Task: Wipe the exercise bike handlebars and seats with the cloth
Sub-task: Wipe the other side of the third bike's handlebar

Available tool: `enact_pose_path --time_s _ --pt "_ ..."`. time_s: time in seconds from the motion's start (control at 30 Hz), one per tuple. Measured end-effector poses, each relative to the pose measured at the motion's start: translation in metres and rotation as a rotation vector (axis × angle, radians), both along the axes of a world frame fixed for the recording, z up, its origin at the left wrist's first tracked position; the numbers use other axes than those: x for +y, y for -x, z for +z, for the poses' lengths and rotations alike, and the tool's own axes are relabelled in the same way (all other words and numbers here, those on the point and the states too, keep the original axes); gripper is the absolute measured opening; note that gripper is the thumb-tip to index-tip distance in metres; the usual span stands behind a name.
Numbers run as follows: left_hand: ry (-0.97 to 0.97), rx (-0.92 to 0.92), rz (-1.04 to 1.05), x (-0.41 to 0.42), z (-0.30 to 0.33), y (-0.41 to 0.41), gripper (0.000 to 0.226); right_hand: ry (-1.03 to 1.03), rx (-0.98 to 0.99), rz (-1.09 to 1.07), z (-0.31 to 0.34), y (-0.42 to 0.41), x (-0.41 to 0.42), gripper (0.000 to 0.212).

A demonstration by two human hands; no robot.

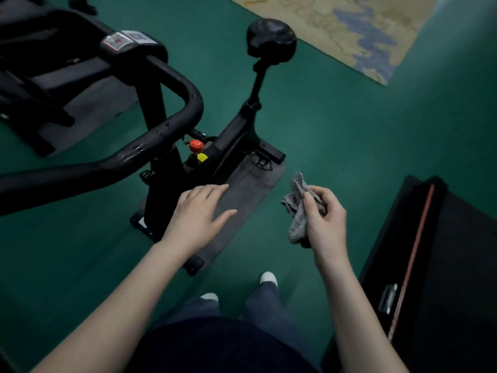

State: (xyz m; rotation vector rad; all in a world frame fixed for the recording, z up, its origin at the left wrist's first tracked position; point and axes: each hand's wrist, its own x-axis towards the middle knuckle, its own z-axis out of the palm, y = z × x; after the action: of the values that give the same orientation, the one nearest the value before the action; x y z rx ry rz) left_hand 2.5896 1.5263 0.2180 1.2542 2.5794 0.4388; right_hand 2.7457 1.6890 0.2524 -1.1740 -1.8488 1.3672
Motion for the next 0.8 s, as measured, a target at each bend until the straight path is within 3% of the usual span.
enact_pose_path --time_s 0.33,0.53,0.8 --pt "0.006 -0.007 0.432 0.049 0.019 -0.052 0.063 0.012 -0.006 0.378 0.006 0.019 0.105 0.015" --pt "0.002 0.038 0.672 0.024 0.033 -0.067 0.079 0.044 0.054 0.643 0.014 0.057 0.095 0.013" --pt "-0.082 0.061 0.926 -0.024 0.046 -0.071 0.079 -0.016 0.228 0.824 0.057 0.116 0.046 0.012"
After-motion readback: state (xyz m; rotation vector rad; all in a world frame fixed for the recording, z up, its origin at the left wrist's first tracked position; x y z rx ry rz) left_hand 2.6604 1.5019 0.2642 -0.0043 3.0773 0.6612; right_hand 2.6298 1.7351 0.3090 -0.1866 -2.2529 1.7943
